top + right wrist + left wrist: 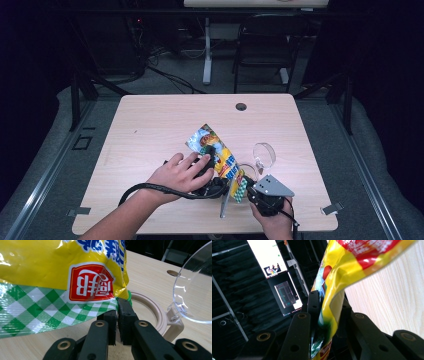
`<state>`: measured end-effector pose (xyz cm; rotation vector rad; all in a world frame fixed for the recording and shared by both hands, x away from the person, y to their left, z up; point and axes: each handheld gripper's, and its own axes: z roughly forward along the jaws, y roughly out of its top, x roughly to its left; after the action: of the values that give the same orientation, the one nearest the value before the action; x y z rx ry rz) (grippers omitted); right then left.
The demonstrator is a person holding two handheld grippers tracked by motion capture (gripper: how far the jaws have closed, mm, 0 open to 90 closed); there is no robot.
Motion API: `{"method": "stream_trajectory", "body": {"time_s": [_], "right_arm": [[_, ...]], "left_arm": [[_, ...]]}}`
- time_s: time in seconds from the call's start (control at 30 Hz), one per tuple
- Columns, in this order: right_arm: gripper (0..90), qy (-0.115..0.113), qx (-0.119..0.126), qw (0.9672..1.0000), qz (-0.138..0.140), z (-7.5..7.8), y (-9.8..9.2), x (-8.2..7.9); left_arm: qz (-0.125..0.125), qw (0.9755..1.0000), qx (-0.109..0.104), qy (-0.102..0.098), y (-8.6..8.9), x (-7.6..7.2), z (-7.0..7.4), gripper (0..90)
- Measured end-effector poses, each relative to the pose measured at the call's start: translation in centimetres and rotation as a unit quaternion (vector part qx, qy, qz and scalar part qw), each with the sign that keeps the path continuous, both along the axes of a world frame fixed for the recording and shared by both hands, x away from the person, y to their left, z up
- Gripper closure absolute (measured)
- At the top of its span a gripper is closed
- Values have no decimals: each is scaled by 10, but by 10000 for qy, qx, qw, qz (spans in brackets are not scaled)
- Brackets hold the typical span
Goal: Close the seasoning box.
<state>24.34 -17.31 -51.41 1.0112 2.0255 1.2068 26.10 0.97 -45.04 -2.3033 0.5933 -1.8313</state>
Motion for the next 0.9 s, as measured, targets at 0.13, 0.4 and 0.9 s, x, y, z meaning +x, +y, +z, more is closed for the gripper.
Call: {"method": "stream_trajectory", "body": {"time_s": [0.13, 0.4, 0.9], "right_arm": [[862, 7, 1, 10000, 1, 0, 0, 0], [862, 5, 16, 10000, 23, 0, 0, -1], [862, 14, 41, 10000, 54, 0, 0, -1]], "left_arm": [[46, 10000, -19, 40, 0, 0, -1, 787], [21, 10000, -39, 27, 0, 0, 0, 790], [-17, 10000, -1, -12, -3, -3, 3, 800]]}}
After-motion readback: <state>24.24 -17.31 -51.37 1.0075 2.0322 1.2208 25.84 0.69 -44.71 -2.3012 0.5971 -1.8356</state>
